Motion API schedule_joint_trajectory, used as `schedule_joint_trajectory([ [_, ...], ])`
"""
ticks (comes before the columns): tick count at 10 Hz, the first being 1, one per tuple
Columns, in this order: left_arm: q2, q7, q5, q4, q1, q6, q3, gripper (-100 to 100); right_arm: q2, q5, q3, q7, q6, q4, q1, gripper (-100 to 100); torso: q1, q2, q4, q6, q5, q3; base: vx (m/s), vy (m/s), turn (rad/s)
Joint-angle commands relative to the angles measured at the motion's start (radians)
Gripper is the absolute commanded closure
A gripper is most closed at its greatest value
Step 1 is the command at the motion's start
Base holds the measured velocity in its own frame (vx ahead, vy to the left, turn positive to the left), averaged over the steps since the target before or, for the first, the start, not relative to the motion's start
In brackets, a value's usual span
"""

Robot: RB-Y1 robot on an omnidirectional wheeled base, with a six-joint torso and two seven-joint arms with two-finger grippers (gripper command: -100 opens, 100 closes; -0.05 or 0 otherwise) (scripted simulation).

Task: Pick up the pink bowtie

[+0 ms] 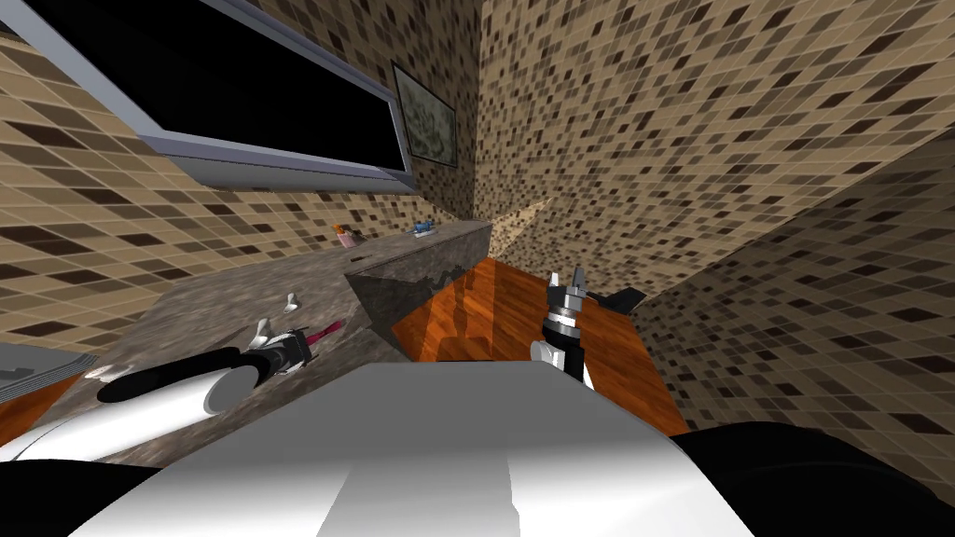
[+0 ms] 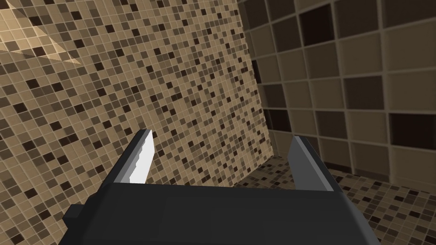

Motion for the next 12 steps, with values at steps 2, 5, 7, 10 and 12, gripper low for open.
schedule_joint_trajectory([
  [2, 0.012, 0.007, 0.010, 0.008, -0.004, 0.077, 0.017, -100, 0.000, 0.000, 0.000, 0.000, 0.000, 0.000, 0.000, 0, 0.001, -0.001, 0.000, 0.000, 0.000, -0.001, 0.076, 0.019, -0.003],
  [5, 0.027, 0.020, 0.025, 0.016, -0.007, 0.168, 0.046, -100, 0.000, 0.000, 0.000, 0.000, 0.000, 0.000, 0.000, 0, 0.001, -0.004, -0.001, 0.000, 0.000, -0.002, 0.105, 0.023, -0.002],
  [7, 0.027, 0.020, 0.025, 0.016, -0.007, 0.208, 0.046, -100, 0.000, 0.000, 0.000, 0.000, 0.000, 0.000, 0.000, 0, 0.001, -0.002, -0.001, 0.000, 0.000, -0.001, 0.057, 0.019, -0.001],
  [10, 0.036, 0.031, 0.038, 0.024, -0.009, 0.300, 0.069, -100, 0.000, 0.000, 0.000, 0.000, 0.000, 0.000, 0.000, 0, 0.001, -0.001, 0.000, 0.000, 0.000, -0.001, 0.079, 0.029, 0.000],
  [12, 0.039, 0.036, 0.044, 0.029, -0.009, 0.358, 0.079, -100, 0.000, 0.000, 0.000, 0.000, 0.000, 0.000, 0.000, 0, 0.002, -0.002, -0.001, 0.000, 0.000, -0.001, 0.091, 0.030, -0.002],
])
